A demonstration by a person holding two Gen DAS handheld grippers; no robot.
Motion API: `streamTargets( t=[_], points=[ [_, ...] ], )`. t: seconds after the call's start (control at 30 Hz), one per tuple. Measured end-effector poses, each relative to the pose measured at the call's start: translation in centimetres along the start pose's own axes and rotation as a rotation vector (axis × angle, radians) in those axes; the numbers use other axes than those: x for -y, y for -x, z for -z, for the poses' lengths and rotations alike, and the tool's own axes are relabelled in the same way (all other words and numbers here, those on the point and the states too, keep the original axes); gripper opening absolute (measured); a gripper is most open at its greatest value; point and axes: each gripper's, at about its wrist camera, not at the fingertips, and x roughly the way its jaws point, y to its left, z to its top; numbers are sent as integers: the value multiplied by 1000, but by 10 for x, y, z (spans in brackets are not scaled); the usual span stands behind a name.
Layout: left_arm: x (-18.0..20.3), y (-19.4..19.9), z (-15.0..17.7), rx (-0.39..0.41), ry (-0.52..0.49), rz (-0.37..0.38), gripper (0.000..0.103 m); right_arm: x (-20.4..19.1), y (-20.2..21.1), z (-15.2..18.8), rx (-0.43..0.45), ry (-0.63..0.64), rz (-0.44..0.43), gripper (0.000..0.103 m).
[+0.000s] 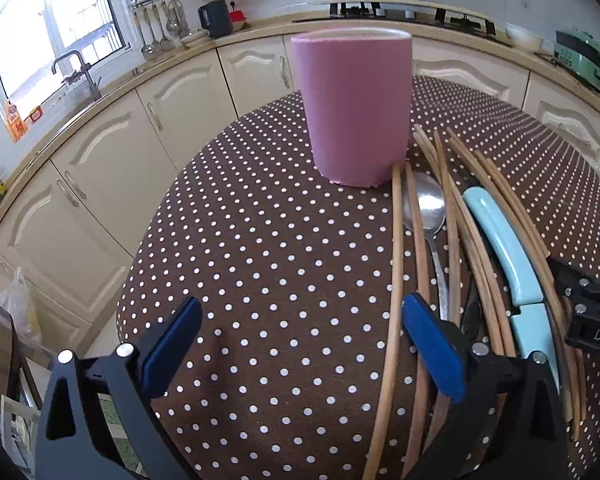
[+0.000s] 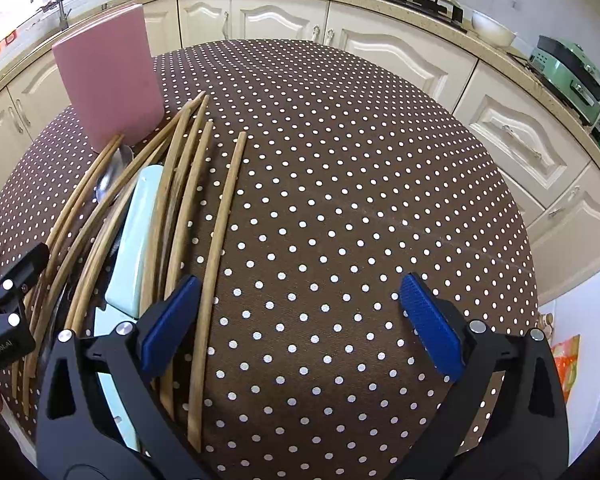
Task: Organize utensils
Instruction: 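Lower the left tool onto a wooden chopstick and close it while the right tool grasps another, then lift the held chopsticks with both tools and carry them above the pink cup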
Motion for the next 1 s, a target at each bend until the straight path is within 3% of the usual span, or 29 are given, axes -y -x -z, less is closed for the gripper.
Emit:
streamTargets(
  t=[0.13, 0.2, 0.27, 0.3, 0.37, 0.4, 0.47, 0.53, 0.67, 0.77, 1.0],
  points=[
    [1, -7, -5, -25, 2, -1, 98, -1, -1, -3, -6, 4, 2, 95],
    [-4, -11, -9, -50, 40, 22, 93, -4, 0, -3, -5, 18, -25, 86],
    [-12, -15, -12, -55, 99, 122, 69, -7, 2, -4, -12, 33, -73, 61],
    [-13, -13, -13, -39, 105, 113, 44, -8, 3, -5, -16, 40, -96, 53],
    [-10, -12, -14, -12, 72, 114, 20, -11, 3, -8, -16, 51, -108, 30],
    [-9, -12, -15, -9, 66, 131, 15, -12, 3, -8, -18, 57, -117, 26],
    [-8, -12, -15, -2, 54, 135, 14, -14, 3, -10, -20, 75, -141, 10],
    [-9, -12, -15, 8, 53, 148, 14, -12, 1, -11, -24, 60, -163, 6],
    [-10, -10, -15, 10, 59, 177, 10, -2, 1, -12, -35, 13, -214, 6],
    [-14, -7, -10, 3, 82, 256, 6, 5, 1, -14, -34, -17, -229, 6],
    [-9, -1, -3, 15, 93, 271, 5, 13, 22, -10, 22, -45, -227, 6]
  ],
)
